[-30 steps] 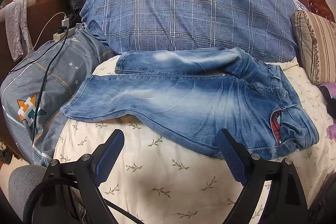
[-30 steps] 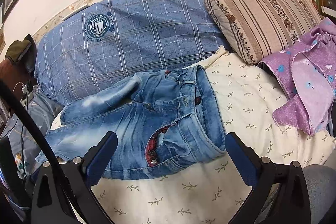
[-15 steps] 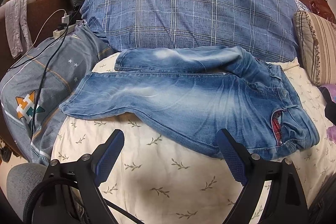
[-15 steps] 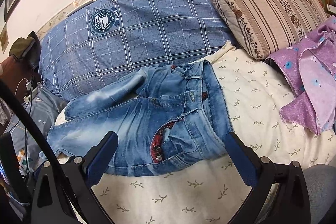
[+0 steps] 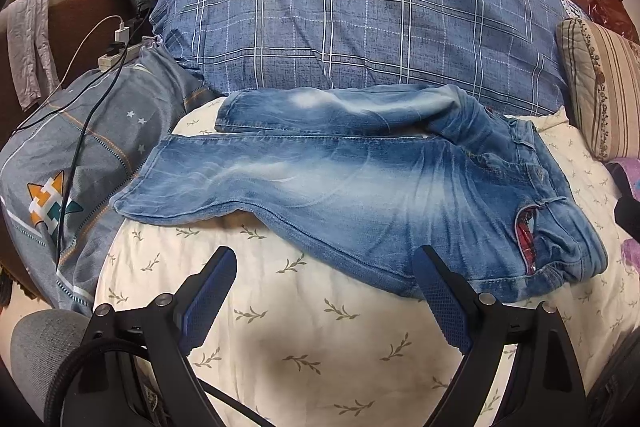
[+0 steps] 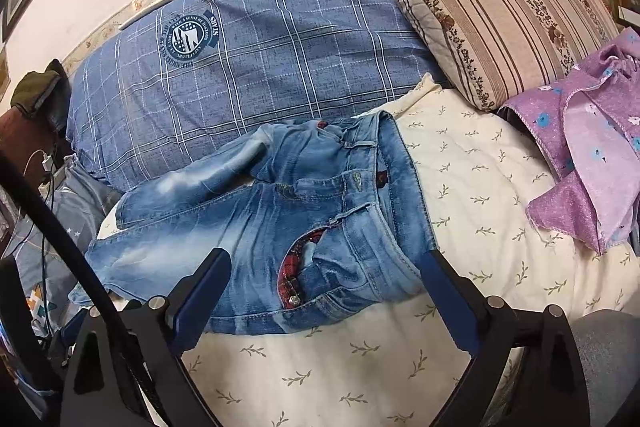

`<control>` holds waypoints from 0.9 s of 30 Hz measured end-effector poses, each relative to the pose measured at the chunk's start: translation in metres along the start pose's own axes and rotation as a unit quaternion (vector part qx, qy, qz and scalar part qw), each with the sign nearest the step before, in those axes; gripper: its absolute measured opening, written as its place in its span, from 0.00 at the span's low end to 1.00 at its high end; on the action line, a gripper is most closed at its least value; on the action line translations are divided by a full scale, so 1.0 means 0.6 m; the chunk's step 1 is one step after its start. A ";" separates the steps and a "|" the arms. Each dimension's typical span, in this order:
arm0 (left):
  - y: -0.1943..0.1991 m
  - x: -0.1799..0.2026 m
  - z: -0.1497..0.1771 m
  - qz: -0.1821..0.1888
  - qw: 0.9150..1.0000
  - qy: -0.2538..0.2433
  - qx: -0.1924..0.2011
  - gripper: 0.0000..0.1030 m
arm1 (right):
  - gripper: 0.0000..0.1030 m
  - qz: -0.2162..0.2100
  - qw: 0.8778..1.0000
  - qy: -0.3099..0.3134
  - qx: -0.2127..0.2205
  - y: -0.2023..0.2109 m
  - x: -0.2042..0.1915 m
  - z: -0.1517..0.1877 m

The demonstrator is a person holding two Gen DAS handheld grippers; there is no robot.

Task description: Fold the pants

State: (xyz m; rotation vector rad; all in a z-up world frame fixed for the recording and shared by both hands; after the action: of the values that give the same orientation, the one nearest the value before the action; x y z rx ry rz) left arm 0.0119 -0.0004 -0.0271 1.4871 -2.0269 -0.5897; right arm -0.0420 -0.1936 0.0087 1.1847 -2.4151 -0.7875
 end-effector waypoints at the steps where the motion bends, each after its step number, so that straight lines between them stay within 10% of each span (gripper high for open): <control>1: 0.000 0.000 0.000 0.001 1.000 0.000 0.000 0.88 | 0.93 0.002 1.000 0.002 0.001 0.000 -0.001 0.000; 27: 0.000 0.001 0.000 0.002 1.000 -0.002 -0.001 0.88 | 0.93 -0.003 1.000 0.003 0.000 -0.001 -0.005 0.002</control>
State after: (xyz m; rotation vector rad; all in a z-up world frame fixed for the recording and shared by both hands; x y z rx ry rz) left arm 0.0117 -0.0007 -0.0272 1.4813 -2.0303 -0.5936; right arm -0.0405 -0.1913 0.0071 1.1932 -2.4091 -0.7840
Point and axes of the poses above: each gripper's, at about its wrist camera, not at the fingertips, and y roughly against the way its jaws point, x to its right, z to its underside, the point moved 5 cm from there along -y, roughly the way its jaws point, and after that the axes turned 13 degrees about z, right-handed, at the moved point
